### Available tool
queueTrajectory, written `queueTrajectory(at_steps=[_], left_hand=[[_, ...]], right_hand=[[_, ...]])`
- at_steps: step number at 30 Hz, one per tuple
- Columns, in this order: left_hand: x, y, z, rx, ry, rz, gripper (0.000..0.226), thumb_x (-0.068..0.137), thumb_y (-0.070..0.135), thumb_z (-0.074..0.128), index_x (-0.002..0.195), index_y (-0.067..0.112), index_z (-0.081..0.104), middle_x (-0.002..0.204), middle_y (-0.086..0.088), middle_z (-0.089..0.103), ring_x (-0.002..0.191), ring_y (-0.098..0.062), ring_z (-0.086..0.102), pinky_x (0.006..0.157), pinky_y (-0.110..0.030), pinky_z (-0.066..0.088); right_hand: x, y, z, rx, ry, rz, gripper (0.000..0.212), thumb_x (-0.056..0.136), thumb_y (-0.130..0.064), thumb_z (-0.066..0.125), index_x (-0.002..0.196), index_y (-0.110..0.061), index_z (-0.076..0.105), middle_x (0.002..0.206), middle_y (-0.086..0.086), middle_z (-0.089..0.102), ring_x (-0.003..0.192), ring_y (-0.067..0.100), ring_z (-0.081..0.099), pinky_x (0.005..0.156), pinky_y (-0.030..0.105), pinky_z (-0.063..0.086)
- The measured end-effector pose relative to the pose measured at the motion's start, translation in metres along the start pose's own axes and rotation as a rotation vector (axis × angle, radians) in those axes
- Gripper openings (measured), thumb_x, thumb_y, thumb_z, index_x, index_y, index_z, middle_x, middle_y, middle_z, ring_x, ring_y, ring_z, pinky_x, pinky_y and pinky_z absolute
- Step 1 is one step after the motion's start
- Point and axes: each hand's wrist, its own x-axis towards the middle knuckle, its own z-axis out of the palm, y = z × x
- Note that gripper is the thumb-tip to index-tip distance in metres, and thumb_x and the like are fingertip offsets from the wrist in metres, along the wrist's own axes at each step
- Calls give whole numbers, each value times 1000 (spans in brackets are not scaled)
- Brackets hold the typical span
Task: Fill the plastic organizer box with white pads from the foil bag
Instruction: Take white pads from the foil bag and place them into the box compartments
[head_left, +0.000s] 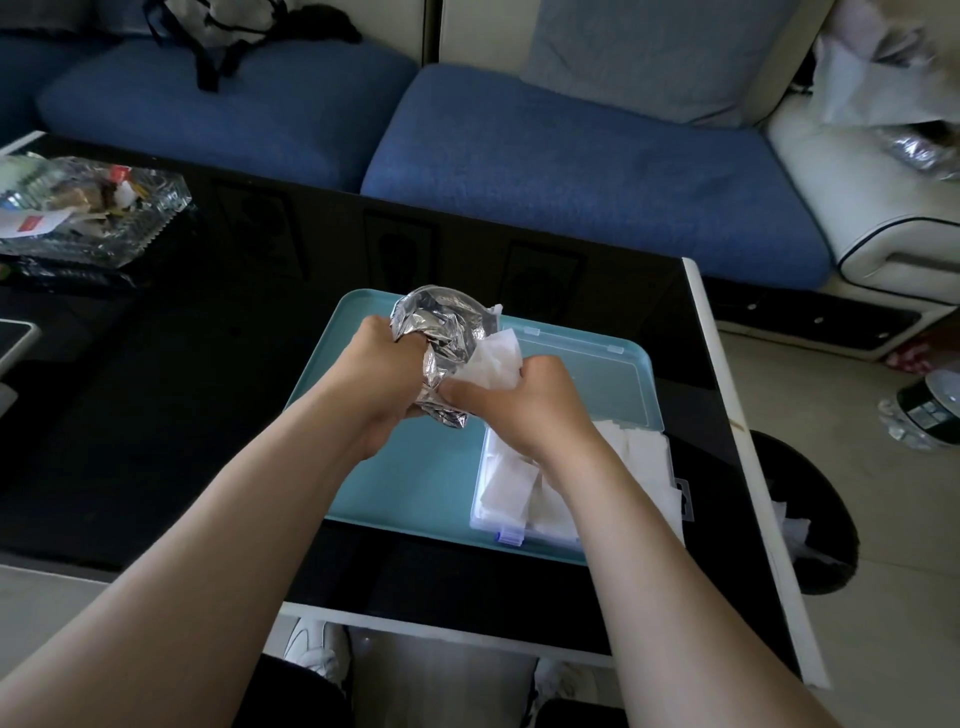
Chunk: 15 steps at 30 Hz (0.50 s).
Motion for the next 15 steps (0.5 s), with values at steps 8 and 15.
queueTrajectory(at_steps=[8, 15], left_hand=[[-6, 5, 3, 47, -22, 29, 27, 105, 12, 44, 125, 4, 60, 112, -23, 75, 89, -36, 79, 75, -53, 66], [-8, 6, 3, 59, 35, 61, 31, 97, 23, 47, 123, 14, 62, 116, -17, 73, 94, -35, 78, 73, -53, 66]], right_hand=[[0, 1, -1, 99, 31, 49, 31, 73, -30, 95, 85, -13, 73, 71, -2, 65, 57, 13, 58, 47, 20, 40], [6, 5, -2, 198, 44, 106, 20, 80, -17, 85, 71, -17, 67, 57, -6, 59, 41, 6, 49, 46, 18, 37]])
